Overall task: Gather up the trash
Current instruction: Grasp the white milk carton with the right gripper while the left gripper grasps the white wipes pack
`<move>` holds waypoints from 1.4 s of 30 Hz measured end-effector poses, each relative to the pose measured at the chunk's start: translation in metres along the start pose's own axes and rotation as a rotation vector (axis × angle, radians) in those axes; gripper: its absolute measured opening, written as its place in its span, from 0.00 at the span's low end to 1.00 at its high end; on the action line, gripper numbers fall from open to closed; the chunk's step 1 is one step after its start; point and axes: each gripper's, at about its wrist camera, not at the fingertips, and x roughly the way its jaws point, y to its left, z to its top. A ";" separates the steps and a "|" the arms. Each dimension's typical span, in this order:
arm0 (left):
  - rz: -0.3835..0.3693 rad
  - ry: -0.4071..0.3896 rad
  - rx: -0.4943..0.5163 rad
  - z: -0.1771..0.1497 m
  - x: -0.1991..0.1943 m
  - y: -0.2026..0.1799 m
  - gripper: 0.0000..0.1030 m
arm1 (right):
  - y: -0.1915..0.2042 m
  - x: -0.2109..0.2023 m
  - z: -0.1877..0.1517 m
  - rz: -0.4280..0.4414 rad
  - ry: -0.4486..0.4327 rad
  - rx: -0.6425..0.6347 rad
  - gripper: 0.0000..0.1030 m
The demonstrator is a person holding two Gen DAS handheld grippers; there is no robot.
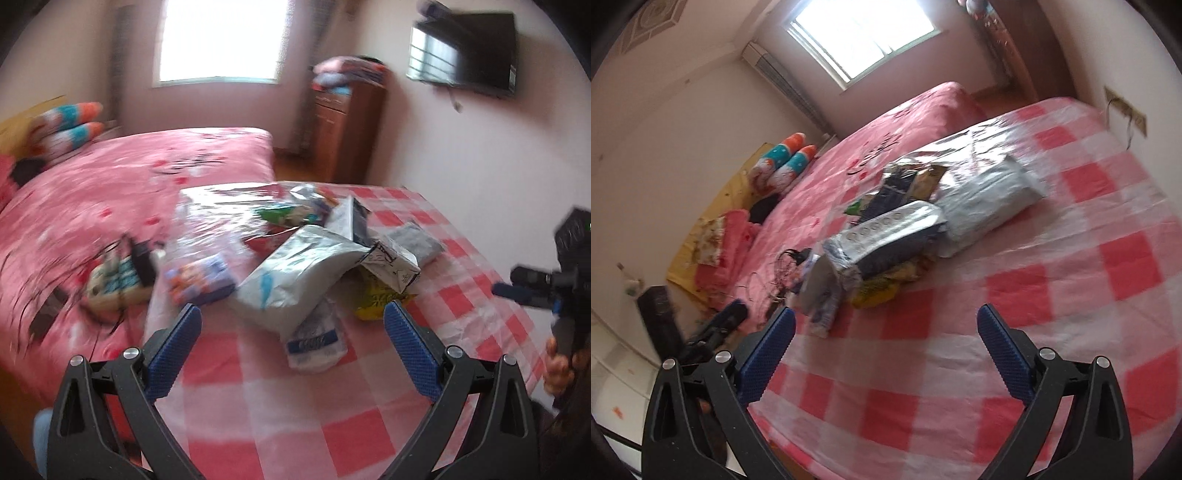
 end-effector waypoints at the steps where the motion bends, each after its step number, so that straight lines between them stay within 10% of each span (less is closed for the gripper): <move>1: -0.022 0.017 0.025 0.005 0.010 0.000 0.97 | 0.000 0.004 0.004 0.015 0.009 0.013 0.93; 5: -0.108 0.066 0.085 0.024 0.043 0.001 0.97 | -0.006 0.024 0.019 0.080 0.051 0.095 0.78; 20: -0.249 0.372 0.114 0.043 0.148 0.015 0.96 | -0.037 0.087 0.056 0.159 0.205 0.340 0.77; 42: -0.396 0.326 0.231 0.016 0.115 -0.072 0.96 | -0.050 0.078 0.052 -0.046 0.190 0.217 0.86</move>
